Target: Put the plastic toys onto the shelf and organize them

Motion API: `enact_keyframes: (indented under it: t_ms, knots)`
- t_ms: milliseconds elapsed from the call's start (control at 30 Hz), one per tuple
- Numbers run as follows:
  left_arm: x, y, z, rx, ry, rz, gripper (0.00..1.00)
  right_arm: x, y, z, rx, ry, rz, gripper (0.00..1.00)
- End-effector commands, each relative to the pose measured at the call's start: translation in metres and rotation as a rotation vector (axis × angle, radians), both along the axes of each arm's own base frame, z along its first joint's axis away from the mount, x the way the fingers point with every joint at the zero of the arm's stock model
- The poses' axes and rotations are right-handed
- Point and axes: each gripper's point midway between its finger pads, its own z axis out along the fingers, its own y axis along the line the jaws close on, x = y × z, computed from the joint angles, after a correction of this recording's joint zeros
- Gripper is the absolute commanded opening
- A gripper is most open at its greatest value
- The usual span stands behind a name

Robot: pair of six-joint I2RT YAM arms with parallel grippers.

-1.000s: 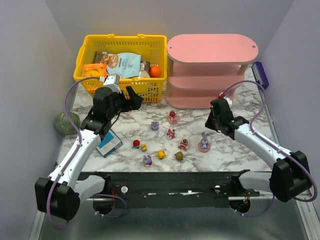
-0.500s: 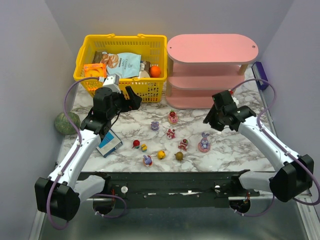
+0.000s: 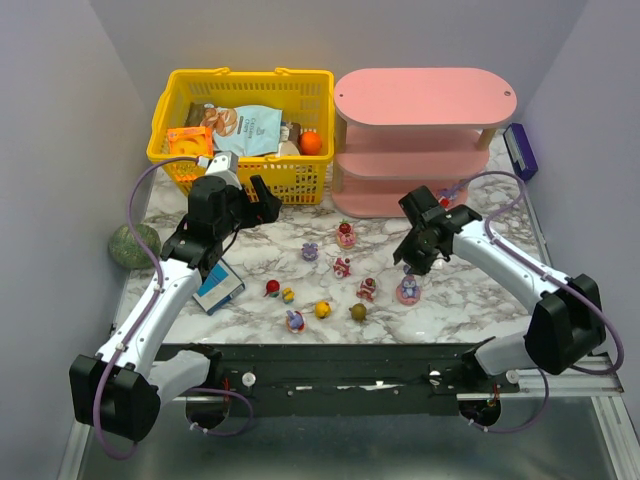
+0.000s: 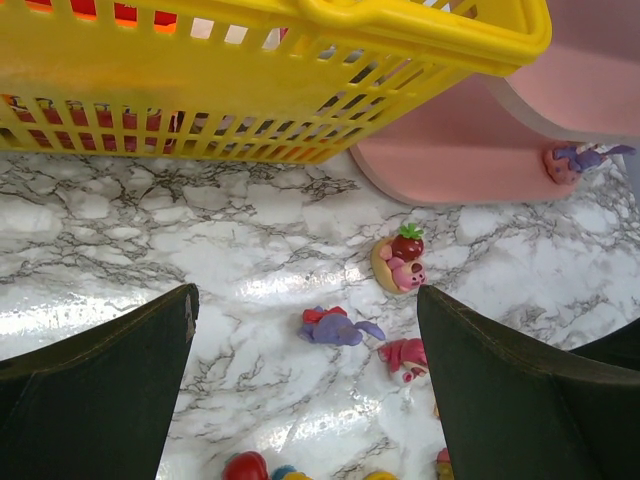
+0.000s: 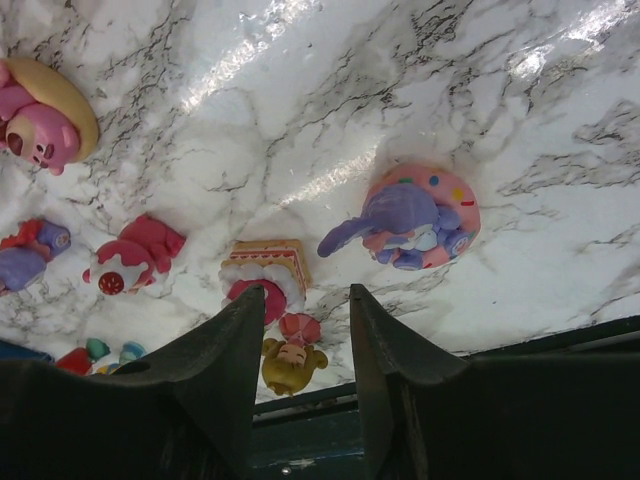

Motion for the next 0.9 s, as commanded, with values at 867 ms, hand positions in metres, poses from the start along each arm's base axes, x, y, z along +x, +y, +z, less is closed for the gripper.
enact_keyframes:
  t_ms: [867]
  knots:
    - [0.005, 0.005, 0.007, 0.041, -0.020, 0.028, 0.99, 0.002, -0.021, -0.022, -0.092, 0.062, -0.151, 0.36]
